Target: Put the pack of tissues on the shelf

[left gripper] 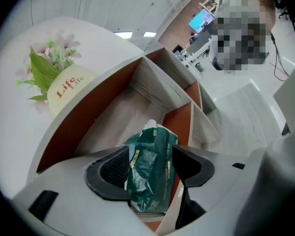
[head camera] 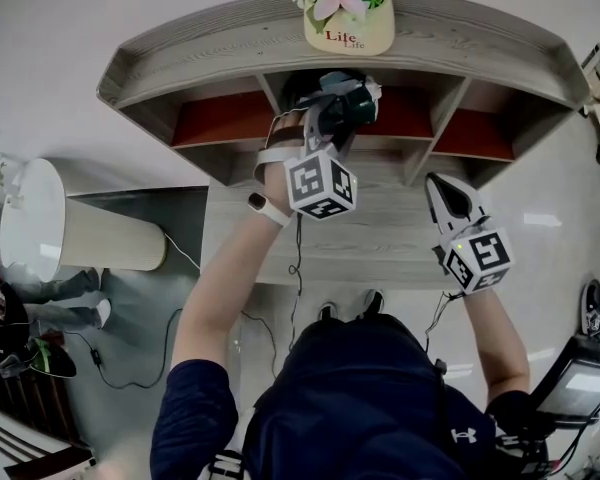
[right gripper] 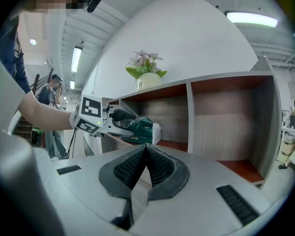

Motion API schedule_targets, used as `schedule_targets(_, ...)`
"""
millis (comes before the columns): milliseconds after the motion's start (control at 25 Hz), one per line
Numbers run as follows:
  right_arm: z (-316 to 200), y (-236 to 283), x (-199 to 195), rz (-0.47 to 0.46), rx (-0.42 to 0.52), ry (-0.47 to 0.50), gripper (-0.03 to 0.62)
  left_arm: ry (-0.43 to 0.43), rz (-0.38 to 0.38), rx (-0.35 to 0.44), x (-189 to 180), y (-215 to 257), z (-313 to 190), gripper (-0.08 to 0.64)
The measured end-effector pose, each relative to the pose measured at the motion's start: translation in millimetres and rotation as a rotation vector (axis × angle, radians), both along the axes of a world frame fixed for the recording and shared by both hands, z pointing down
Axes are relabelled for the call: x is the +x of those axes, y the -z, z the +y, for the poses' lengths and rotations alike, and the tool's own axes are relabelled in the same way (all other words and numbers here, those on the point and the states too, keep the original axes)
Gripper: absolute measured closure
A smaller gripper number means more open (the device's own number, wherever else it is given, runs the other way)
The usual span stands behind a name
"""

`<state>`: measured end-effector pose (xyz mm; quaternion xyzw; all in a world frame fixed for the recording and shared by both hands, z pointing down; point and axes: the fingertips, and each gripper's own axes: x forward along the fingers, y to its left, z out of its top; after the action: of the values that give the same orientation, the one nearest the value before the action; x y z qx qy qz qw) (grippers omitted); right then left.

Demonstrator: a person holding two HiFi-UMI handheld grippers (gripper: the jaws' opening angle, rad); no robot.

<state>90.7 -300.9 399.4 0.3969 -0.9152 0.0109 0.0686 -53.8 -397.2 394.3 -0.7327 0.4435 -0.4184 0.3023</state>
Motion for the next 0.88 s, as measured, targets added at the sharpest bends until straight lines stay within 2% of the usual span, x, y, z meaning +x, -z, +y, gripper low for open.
schedule_targets(120, 2, 3, -2, -0.001, 0.008, -0.001, 0.589, -0.019, 0.034, -0.006, 0, 5, 15, 0.276)
schedule_targets(200, 5, 5, -3, -0.005, 0.011, -0.004, 0.589, -0.027, 0.087, -0.021, 0, 9, 28, 0.282)
schedule_targets(280, 6, 10, -4, -0.016, 0.019, -0.010, 0.589, -0.033, 0.182, -0.015, -2, 19, 43, 0.308)
schedule_targets(400, 9, 23, -5, -0.039, 0.041, -0.021, 0.589, -0.035, 0.390, 0.042, -7, 48, 70, 0.401)
schedule_targets(520, 16, 39, -6, -0.062, 0.067, -0.028, 0.589, -0.031, 0.573, 0.064, -11, 66, 97, 0.454)
schedule_targets(800, 29, 69, -4, -0.131, 0.126, -0.086, 0.589, 0.036, 0.848, 0.120, -48, 83, 128, 0.489)
schedule_targets(880, 34, 70, 1, -0.161, 0.126, -0.117, 0.589, 0.044, 0.884, 0.122, -52, 80, 136, 0.492)
